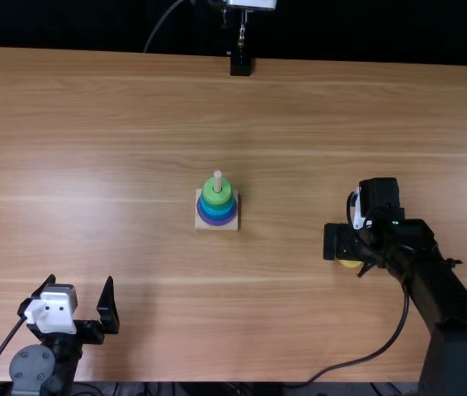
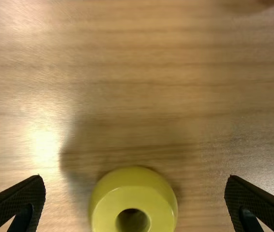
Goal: Build the Hanoi tower: stack the rings onto the peg from bottom to top in this color order: purple, dark blue, light blue, dark green, light green, yellow, orange.
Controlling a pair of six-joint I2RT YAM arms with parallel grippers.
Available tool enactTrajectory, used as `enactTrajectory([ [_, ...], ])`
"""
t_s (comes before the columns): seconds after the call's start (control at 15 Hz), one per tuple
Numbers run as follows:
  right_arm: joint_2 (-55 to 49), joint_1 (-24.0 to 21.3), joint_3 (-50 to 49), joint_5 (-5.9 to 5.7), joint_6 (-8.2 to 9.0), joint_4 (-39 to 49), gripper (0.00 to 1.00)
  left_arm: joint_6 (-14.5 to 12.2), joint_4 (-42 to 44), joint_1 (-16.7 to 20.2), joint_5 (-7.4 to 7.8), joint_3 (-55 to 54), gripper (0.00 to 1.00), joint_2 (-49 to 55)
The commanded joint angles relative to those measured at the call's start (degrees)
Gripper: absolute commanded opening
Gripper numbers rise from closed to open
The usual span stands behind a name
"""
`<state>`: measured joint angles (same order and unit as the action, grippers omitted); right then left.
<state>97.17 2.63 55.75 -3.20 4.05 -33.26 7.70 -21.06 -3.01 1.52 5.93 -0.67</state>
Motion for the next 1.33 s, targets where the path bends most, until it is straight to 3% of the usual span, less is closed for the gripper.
enactTrajectory([
  [0.0,0.75,0.53,1.73,-2.18,0.80,-0.35,1.00,-0.43,-4.57,-0.25,0.27,-5.93,1.00,0.67],
  [0.13,1.27,0.62,1.73,-2.18,2.80,-0.45,1.00,-0.43,-4.57,-0.25,0.27,-5.93,1.00,0.67],
  [0.33,1.98,0.71,1.56,-2.18,3.54,-0.77,1.00,-0.43,-4.57,-0.25,0.27,-5.93,1.00,0.67],
  [0.47,1.98,0.71,1.65,-2.18,5.23,-3.19,1.00,-0.43,-4.57,-0.25,0.27,-5.93,1.00,0.67],
  [0.87,1.98,1.23,1.82,-2.18,5.23,-5.94,1.00,-0.43,-4.57,-0.25,0.17,-5.93,1.00,0.67],
  [0.93,1.89,1.23,1.73,-2.18,5.23,-5.83,0.91,-0.43,-4.57,-0.25,0.27,-5.93,1.00,0.67],
  [1.07,1.89,1.32,1.73,-2.28,5.33,-5.83,0.49,-0.43,-4.57,-0.25,0.27,-5.93,1.00,0.67],
  [1.27,1.89,1.50,1.47,-2.18,5.23,-5.83,0.01,-0.43,-4.57,-0.25,0.27,-5.93,1.00,0.67],
])
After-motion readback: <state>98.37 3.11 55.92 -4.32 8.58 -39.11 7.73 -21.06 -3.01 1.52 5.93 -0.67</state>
